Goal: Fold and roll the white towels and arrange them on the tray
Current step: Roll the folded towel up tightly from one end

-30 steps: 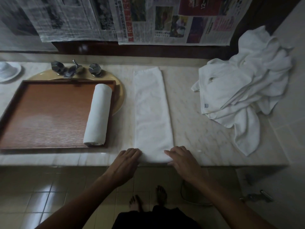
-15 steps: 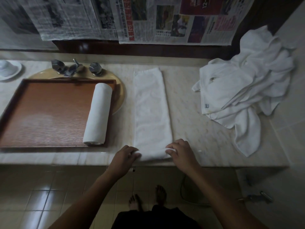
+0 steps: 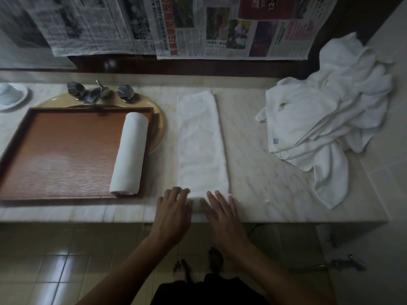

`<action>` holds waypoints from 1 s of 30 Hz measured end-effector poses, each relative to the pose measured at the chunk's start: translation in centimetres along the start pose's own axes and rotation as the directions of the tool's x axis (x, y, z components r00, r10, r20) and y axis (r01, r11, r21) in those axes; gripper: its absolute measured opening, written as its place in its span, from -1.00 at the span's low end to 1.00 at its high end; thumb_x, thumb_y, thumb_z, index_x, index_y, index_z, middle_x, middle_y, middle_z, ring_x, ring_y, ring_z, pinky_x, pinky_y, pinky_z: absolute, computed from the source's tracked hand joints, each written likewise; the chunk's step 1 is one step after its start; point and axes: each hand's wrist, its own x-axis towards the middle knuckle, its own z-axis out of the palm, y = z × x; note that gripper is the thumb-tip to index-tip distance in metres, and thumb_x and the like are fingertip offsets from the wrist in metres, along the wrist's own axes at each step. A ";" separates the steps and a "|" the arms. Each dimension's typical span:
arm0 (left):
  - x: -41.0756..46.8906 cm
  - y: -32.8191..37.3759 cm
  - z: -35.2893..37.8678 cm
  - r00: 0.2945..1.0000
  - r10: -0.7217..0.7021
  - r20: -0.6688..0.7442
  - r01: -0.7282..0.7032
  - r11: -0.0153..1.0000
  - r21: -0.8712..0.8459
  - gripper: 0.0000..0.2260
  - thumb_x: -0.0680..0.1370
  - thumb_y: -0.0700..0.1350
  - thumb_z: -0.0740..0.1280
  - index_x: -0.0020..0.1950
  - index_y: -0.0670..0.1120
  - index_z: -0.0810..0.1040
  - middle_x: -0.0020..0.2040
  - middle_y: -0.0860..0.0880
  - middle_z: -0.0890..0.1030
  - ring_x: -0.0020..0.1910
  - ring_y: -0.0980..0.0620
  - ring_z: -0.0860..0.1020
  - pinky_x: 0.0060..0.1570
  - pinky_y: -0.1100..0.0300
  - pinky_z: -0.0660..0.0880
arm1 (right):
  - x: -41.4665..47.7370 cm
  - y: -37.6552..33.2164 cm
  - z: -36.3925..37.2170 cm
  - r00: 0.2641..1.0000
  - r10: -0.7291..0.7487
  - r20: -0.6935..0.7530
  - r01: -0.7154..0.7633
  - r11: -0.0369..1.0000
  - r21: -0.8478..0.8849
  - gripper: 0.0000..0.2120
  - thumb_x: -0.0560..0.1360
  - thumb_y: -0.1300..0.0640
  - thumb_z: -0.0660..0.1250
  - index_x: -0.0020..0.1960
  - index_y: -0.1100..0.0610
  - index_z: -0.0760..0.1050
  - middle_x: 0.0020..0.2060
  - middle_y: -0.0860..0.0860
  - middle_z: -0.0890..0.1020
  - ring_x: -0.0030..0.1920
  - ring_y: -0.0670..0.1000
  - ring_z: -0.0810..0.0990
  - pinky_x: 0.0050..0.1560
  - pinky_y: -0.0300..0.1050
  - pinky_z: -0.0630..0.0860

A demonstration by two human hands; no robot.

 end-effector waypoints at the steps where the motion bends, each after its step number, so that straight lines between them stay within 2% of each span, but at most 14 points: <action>1: -0.7 0.8 0.6 0.997 0.072 -0.001 -0.072 0.997 0.026 -0.65 0.65 -0.08 0.17 0.42 -0.08 0.46 0.34 -0.08 0.53 0.28 -0.05 0.49 0.24 -0.03 0.47 | 0.4 0.4 -0.1 1.000 -0.010 0.017 0.010 1.000 0.013 0.03 0.32 0.34 0.43 0.68 0.09 0.02 0.63 0.16 0.18 0.63 0.25 0.09 0.53 0.30 0.01; 4: -1.4 1.2 3.0 0.982 0.154 0.110 -0.167 0.978 0.126 -0.38 0.54 -0.18 0.16 0.62 -0.15 0.22 0.59 -0.15 0.31 0.59 -0.17 0.26 0.53 -0.17 0.24 | 1.9 1.3 -0.4 0.996 -0.033 0.077 0.036 0.999 -0.035 -0.07 0.38 0.22 0.45 0.65 0.15 0.10 0.62 0.15 0.21 0.63 0.22 0.11 0.55 0.27 0.00; 6: -0.5 0.0 4.2 0.973 0.145 0.178 -0.180 0.963 0.198 -0.27 0.54 -0.19 0.24 0.68 -0.14 0.03 0.67 -0.16 0.09 0.66 -0.18 0.04 0.59 -0.20 0.07 | 3.2 1.8 -0.8 0.991 -0.026 0.131 0.033 0.998 -0.050 -0.23 0.49 0.14 0.33 0.65 0.16 0.13 0.63 0.14 0.19 0.64 0.18 0.09 0.59 0.26 0.00; 7: 0.0 -0.7 4.4 0.970 0.152 0.188 -0.190 0.960 0.208 -0.24 0.54 -0.19 0.28 0.68 -0.13 0.01 0.68 -0.16 0.07 0.66 -0.17 0.02 0.59 -0.20 0.08 | 3.8 2.1 -1.0 0.988 -0.018 0.155 0.025 0.999 -0.046 -0.30 0.54 0.10 0.21 0.65 0.15 0.13 0.63 0.13 0.18 0.64 0.16 0.11 0.60 0.26 0.02; 9: 1.3 -1.6 4.4 0.962 0.182 0.202 -0.226 0.949 0.219 -0.24 0.53 -0.18 0.33 0.68 -0.14 0.05 0.66 -0.16 0.15 0.64 -0.17 0.11 0.56 -0.20 0.18 | 4.8 2.5 -1.4 0.985 0.011 0.171 -0.002 0.998 -0.056 -0.34 0.54 0.06 0.02 0.64 0.17 0.16 0.60 0.14 0.26 0.60 0.15 0.22 0.60 0.23 0.11; 10: 1.9 -1.9 4.2 0.954 0.203 0.220 -0.252 0.942 0.224 -0.24 0.52 -0.16 0.34 0.67 -0.14 0.07 0.64 -0.16 0.21 0.62 -0.18 0.19 0.54 -0.19 0.23 | 5.1 2.6 -1.5 0.985 0.021 0.169 -0.010 0.998 -0.063 -0.35 0.54 0.07 0.03 0.63 0.18 0.18 0.57 0.14 0.31 0.57 0.15 0.28 0.58 0.20 0.17; 14: 2.9 -3.0 2.8 0.931 0.221 0.290 -0.296 0.922 0.248 -0.29 0.55 -0.08 0.35 0.65 -0.13 0.12 0.58 -0.13 0.32 0.54 -0.12 0.33 0.49 -0.17 0.30 | 4.8 3.2 -2.2 0.983 0.013 0.182 0.002 0.997 -0.082 -0.29 0.49 0.21 0.39 0.59 0.23 0.23 0.40 0.18 0.48 0.33 0.19 0.49 0.39 0.08 0.43; 17: 1.8 -3.5 1.9 0.929 0.235 0.286 -0.301 0.930 0.212 -0.36 0.59 -0.04 0.32 0.63 -0.11 0.17 0.57 -0.10 0.34 0.53 -0.07 0.34 0.48 -0.16 0.31 | 3.6 3.7 -2.5 0.982 0.003 0.191 0.015 0.996 -0.088 -0.32 0.50 0.13 0.49 0.54 0.22 0.33 0.28 0.15 0.55 0.20 0.17 0.57 0.20 0.03 0.54; 20: -0.4 -3.8 1.4 0.922 0.294 0.252 -0.331 0.936 0.120 -0.43 0.63 0.02 0.32 0.58 -0.11 0.25 0.52 -0.10 0.42 0.47 -0.05 0.43 0.44 -0.15 0.38 | 2.0 3.5 -2.9 0.974 -0.016 0.227 0.023 0.999 -0.030 -0.37 0.54 0.05 0.47 0.53 0.20 0.36 0.28 0.12 0.56 0.19 0.13 0.58 0.16 0.01 0.56; 23: -1.9 -3.9 1.2 0.935 0.284 0.214 -0.280 0.959 -0.049 -0.62 0.69 0.07 0.20 0.47 -0.03 0.33 0.44 -0.03 0.47 0.37 0.04 0.47 0.38 -0.09 0.38 | 0.8 3.1 -3.7 0.967 0.009 0.254 -0.024 0.998 0.056 -0.46 0.55 -0.02 0.46 0.44 0.16 0.44 0.23 0.10 0.59 0.18 0.13 0.59 0.12 0.02 0.57; 25: -2.0 -3.9 1.1 0.930 0.311 0.194 -0.295 0.949 -0.110 -0.77 0.71 0.06 0.12 0.33 0.05 0.41 0.34 0.04 0.47 0.21 0.11 0.50 0.23 -0.01 0.40 | 0.8 3.1 -4.5 0.951 0.077 0.300 -0.130 0.978 0.160 -0.55 0.59 -0.05 0.39 0.40 0.12 0.46 0.26 0.06 0.57 0.24 0.10 0.54 0.19 0.00 0.50; 27: -1.6 -3.9 1.3 0.929 0.313 0.197 -0.290 0.947 -0.138 -0.87 0.70 0.02 0.15 0.20 0.10 0.44 0.25 0.07 0.49 0.07 0.09 0.51 0.05 0.00 0.44 | 0.9 3.2 -4.9 0.938 0.140 0.317 -0.220 0.948 0.232 -0.62 0.63 -0.05 0.34 0.38 0.08 0.46 0.29 0.01 0.52 0.30 0.03 0.48 0.25 -0.06 0.43; 28: -1.3 -4.0 1.5 0.936 0.295 0.194 -0.270 0.952 -0.144 -0.89 0.68 0.02 0.17 0.17 0.11 0.45 0.21 0.07 0.52 0.06 0.05 0.53 0.00 0.00 0.45 | 1.0 3.2 -4.9 0.938 0.153 0.310 -0.236 0.939 0.249 -0.66 0.63 -0.04 0.33 0.35 0.07 0.48 0.28 -0.01 0.51 0.30 0.01 0.46 0.25 -0.09 0.41; 30: -0.6 -4.2 1.8 0.953 0.212 0.216 -0.188 0.974 -0.127 -0.76 0.61 0.10 0.14 0.13 0.07 0.54 0.19 0.07 0.55 0.12 -0.02 0.53 -0.02 0.03 0.40 | 1.3 3.3 -4.6 0.949 0.157 0.274 -0.227 0.943 0.245 -0.72 0.63 -0.03 0.32 0.28 0.07 0.53 0.21 -0.03 0.52 0.24 0.02 0.46 0.22 -0.06 0.45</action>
